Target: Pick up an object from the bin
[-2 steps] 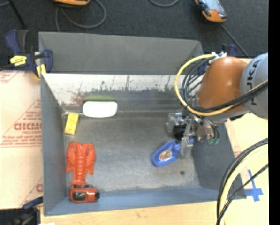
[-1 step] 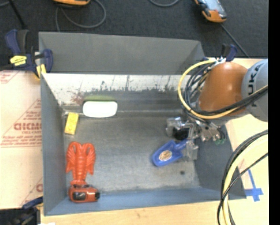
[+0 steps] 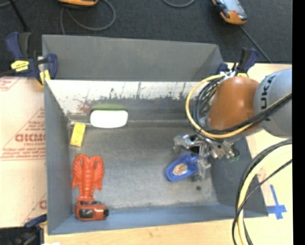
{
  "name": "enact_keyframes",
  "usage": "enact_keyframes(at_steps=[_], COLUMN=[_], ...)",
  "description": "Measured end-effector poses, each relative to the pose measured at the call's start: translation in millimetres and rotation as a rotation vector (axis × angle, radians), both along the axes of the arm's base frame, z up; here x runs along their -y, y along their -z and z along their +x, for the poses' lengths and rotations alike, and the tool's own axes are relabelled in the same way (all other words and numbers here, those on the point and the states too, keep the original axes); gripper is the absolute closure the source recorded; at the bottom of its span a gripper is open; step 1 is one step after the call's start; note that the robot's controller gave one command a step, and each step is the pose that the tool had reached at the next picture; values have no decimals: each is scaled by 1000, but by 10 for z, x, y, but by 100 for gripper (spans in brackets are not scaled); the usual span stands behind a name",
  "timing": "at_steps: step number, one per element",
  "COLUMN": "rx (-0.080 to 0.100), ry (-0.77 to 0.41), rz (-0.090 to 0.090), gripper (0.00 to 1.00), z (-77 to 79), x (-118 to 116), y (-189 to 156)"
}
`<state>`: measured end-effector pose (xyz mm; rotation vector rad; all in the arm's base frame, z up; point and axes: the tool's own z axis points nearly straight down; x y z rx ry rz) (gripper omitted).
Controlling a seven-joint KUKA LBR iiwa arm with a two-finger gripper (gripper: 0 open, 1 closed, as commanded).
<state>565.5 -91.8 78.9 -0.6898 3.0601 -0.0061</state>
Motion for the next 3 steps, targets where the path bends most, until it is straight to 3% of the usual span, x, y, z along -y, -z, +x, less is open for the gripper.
enact_keyframes(at_steps=[1,2,3], rx=[0,3,3], ry=[-10,45,45], rz=[1,3,3], gripper=[0,100,100], z=[-12,-11,-11], x=[-60,175,175], y=[63,75,76])
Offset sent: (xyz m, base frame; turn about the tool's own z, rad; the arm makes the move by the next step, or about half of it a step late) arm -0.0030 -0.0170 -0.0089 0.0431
